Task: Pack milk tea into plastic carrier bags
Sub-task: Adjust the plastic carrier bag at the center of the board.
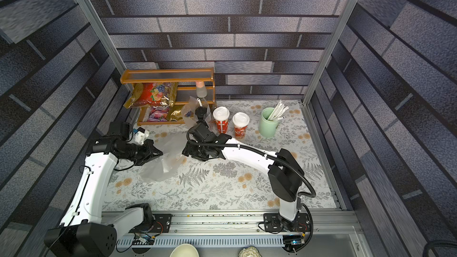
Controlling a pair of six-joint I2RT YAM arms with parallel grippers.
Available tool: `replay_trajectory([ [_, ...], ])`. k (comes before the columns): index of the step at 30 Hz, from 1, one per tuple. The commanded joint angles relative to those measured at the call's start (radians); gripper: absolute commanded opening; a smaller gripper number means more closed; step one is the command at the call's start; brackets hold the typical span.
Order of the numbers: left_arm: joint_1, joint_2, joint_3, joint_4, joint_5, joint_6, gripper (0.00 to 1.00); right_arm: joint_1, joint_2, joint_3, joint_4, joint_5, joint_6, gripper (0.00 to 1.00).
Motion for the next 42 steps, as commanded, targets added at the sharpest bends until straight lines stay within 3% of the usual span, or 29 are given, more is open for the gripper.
replay_trajectory([
  [1,0.008,-0.011,0.010,-0.016,0.019,0.004,0.01,0.013,0.056,0.011,0.113,-0.089,0.037,0.55],
  [3,0.010,-0.013,0.012,-0.015,0.025,0.003,0.01,0.013,0.070,0.018,0.134,-0.107,0.040,0.50],
  [10,0.009,-0.020,0.041,-0.029,0.088,-0.011,0.01,0.014,0.004,0.018,0.054,-0.067,-0.011,0.07],
  [13,-0.002,-0.028,0.060,-0.060,0.137,-0.001,0.01,0.014,-0.073,0.009,-0.042,-0.042,-0.057,0.00],
  [18,-0.094,-0.040,0.076,-0.082,0.163,-0.026,0.02,0.005,-0.251,-0.051,-0.256,0.050,-0.159,0.00],
  [24,-0.444,-0.017,0.049,0.133,-0.049,-0.262,0.02,-0.060,-0.452,-0.127,-0.463,0.127,-0.223,0.00],
  [28,-0.611,0.106,0.114,0.186,-0.193,-0.302,0.05,-0.121,-0.532,-0.136,-0.579,0.197,-0.292,0.00],
  [34,-0.628,0.201,0.181,0.192,-0.250,-0.295,0.11,-0.180,-0.548,-0.155,-0.585,0.192,-0.366,0.00],
  [39,-0.662,0.230,0.221,0.191,-0.174,-0.262,0.14,-0.182,-0.556,-0.169,-0.556,0.132,-0.383,0.00],
  [42,-0.695,0.260,0.255,0.130,-0.222,-0.240,0.21,-0.180,-0.564,-0.199,-0.540,0.134,-0.384,0.00],
])
